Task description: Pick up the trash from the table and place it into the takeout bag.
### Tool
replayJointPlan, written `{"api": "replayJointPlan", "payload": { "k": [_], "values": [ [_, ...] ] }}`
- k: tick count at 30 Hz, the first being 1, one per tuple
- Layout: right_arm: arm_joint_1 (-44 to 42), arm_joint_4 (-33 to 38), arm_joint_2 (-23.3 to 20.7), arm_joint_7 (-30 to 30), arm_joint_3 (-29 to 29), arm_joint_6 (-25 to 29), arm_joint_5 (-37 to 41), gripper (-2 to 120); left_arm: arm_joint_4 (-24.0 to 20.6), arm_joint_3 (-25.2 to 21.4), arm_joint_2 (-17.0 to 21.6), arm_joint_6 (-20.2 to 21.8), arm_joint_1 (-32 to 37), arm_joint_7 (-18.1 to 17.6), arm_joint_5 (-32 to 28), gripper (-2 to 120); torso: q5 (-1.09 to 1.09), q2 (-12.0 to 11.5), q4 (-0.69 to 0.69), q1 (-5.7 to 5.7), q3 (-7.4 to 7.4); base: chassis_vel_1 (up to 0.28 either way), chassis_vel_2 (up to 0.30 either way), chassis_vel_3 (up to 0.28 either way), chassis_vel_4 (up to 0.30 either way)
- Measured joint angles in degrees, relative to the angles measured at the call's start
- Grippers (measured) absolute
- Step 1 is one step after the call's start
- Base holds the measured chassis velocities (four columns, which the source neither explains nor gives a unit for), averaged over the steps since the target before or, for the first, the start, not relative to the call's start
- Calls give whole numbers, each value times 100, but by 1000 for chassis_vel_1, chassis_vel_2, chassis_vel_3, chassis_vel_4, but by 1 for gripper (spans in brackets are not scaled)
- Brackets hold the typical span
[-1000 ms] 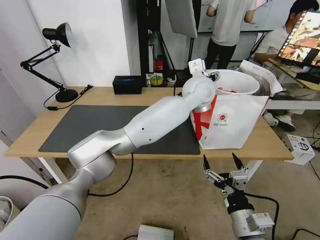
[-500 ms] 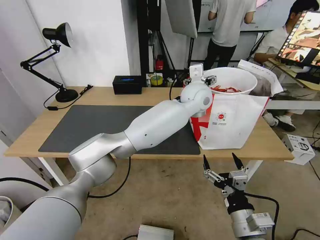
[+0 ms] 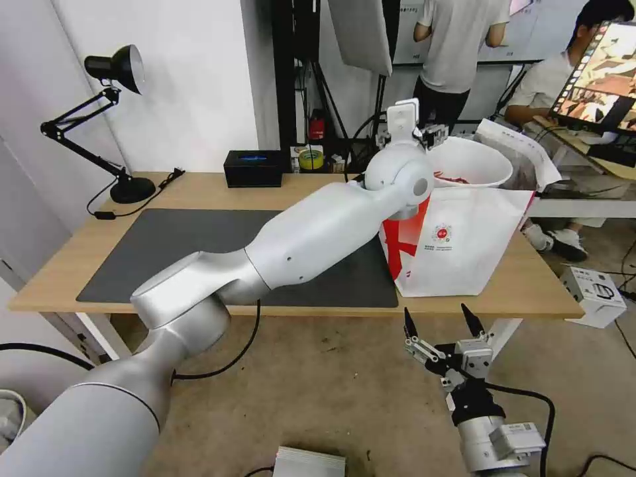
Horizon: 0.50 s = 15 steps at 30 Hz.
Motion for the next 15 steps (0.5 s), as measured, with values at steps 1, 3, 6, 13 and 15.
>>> {"api": "replayJointPlan", "payload": {
  "k": [1,3,6,13,15],
  "values": [
    [0,0,0,0,0,0,0,100,-102,51,154,5,-65,118,0,100,0,0,0,0,0,0,0,0,0],
    [0,0,0,0,0,0,0,100,-203,100,321,9,-116,225,0,100,0,0,0,0,0,0,0,0,0],
    [0,0,0,0,0,0,0,100,-467,212,764,30,-204,464,-3,100,-1,0,2,0,0,0,0,0,0],
    [0,0,0,0,0,0,0,100,-1464,424,2221,99,-156,1162,211,100,-2,0,2,0,0,0,0,0,0],
    [1,0,0,0,0,0,0,100,-1585,423,2402,94,-89,1294,273,100,-4,0,3,0,0,0,0,0,0]
  ]
}}
